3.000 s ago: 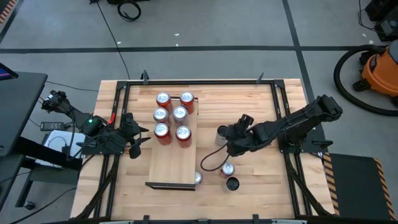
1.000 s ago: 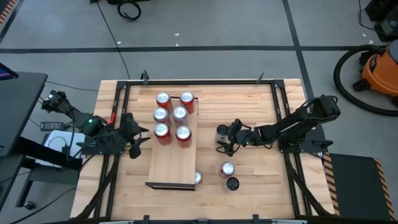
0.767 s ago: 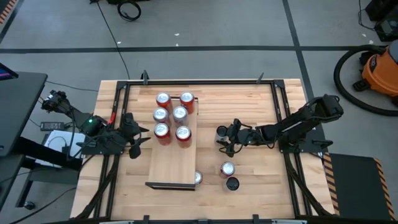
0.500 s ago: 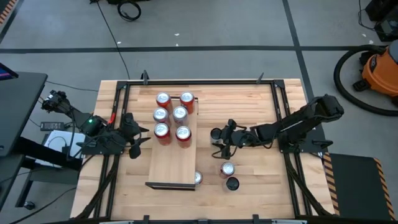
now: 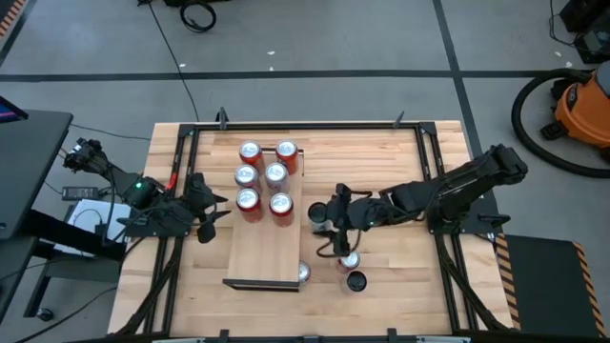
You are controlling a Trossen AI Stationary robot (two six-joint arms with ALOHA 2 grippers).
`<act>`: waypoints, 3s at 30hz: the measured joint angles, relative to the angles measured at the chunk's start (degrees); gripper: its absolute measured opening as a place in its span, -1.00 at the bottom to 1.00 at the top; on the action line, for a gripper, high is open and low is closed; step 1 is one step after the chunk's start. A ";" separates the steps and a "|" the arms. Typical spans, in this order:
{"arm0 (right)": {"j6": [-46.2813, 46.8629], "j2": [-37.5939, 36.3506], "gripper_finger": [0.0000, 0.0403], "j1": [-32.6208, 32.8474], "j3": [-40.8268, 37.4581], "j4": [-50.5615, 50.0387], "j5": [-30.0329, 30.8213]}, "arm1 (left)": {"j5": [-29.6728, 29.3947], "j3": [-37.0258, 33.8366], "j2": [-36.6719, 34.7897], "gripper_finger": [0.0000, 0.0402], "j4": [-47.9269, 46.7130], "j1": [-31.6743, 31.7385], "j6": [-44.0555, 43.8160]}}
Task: Place canned beverage on shelf
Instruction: Put the left white yellow soda can on the shelf
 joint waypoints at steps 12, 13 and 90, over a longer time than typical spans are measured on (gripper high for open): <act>-2.91 4.95 0.35 3.79 2.48 12.46 1.66 | 0.02 0.00 0.01 -0.11 0.01 0.01 -0.76; -2.94 5.86 0.36 3.83 2.94 12.16 1.67 | 0.02 0.00 0.00 -0.11 0.01 0.01 -0.76; -3.79 16.77 0.54 12.27 19.02 -7.12 21.02 | 0.02 0.00 0.02 -0.11 1.73 0.00 0.05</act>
